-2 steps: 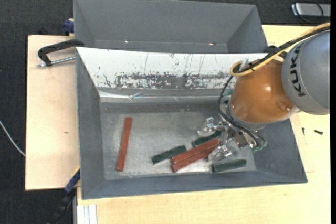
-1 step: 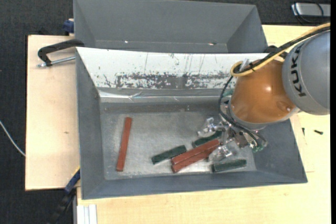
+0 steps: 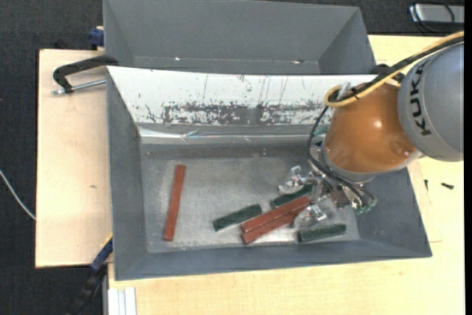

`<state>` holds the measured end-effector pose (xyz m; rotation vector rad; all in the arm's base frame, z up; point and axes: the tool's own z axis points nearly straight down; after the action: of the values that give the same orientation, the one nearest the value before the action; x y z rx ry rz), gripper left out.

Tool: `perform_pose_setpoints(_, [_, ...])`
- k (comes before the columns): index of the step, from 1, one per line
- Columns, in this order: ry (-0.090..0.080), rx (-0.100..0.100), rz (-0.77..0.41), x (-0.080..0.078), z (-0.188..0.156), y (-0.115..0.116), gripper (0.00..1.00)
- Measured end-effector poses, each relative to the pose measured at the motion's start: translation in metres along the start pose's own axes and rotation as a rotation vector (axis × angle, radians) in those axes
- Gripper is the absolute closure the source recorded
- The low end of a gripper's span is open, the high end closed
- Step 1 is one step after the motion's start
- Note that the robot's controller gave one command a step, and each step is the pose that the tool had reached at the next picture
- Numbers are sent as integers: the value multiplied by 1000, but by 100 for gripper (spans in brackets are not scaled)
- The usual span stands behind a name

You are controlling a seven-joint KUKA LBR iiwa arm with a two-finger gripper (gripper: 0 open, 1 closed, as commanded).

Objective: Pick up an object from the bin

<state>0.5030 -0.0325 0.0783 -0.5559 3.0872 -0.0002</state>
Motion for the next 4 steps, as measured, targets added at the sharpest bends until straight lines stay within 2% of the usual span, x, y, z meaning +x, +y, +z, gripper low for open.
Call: perform_pose_setpoints(4, [0,0,1,-1,-38,0,100])
